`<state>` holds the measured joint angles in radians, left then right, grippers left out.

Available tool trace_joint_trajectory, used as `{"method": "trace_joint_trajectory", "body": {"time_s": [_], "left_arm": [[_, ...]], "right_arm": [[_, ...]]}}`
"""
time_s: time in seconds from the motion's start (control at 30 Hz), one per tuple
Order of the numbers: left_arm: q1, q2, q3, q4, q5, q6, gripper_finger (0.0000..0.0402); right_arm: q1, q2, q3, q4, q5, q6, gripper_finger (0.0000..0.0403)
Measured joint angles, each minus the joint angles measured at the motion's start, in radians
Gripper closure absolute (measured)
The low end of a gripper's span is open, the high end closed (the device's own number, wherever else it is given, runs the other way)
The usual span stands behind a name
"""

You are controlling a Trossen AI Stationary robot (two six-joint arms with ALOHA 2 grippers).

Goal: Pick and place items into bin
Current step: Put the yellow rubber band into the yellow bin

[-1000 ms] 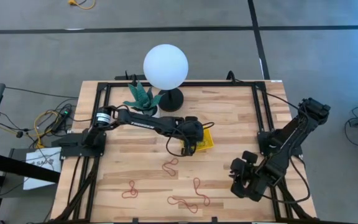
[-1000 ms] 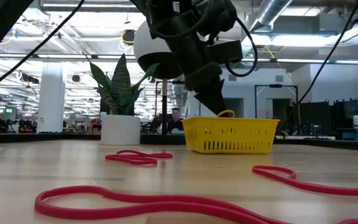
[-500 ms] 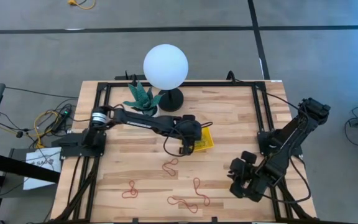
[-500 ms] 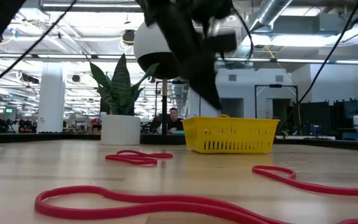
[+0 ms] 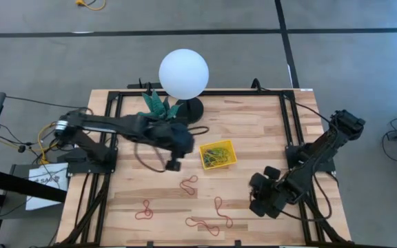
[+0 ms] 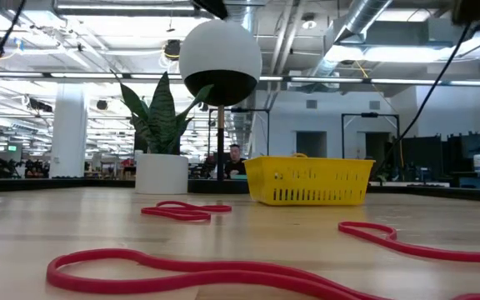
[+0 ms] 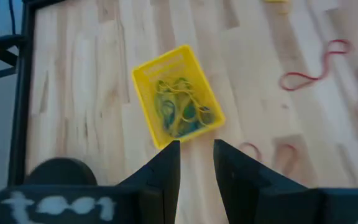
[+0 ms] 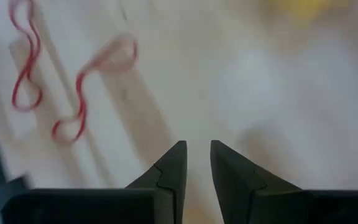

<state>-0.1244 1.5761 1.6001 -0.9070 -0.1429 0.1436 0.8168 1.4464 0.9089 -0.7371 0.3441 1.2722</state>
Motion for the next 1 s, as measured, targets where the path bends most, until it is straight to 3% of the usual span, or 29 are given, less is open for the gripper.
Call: {"method": "trace_joint_trajectory", "body": {"time_s": [0.17,0.33,0.57,0.73,1.0], "left_arm": [[-0.089,-0.136,-0.167,0.013,0.003,-0.057,0.0313],[-0.154,-0.306,-0.501,0.333,0.008,-0.118,0.0313],[-0.158,-0.511,-0.955,0.871,0.026,-0.2,0.0313],[-0.157,-0.597,-1.182,1.195,0.027,-0.221,0.0313],[-0.157,-0.642,-1.283,1.288,0.008,-0.339,0.0313]], "right_arm": [[0.009,0.059,0.0,-0.012,-0.229,0.096,0.0337],[0.006,0.153,0.0,-0.023,-0.382,0.103,0.0337],[-0.035,0.195,0.009,-0.079,-0.406,0.037,0.0337],[-0.047,0.195,0.013,-0.099,-0.402,0.01,0.0337],[-0.047,0.195,0.014,-0.089,-0.416,0.011,0.0337]]}}
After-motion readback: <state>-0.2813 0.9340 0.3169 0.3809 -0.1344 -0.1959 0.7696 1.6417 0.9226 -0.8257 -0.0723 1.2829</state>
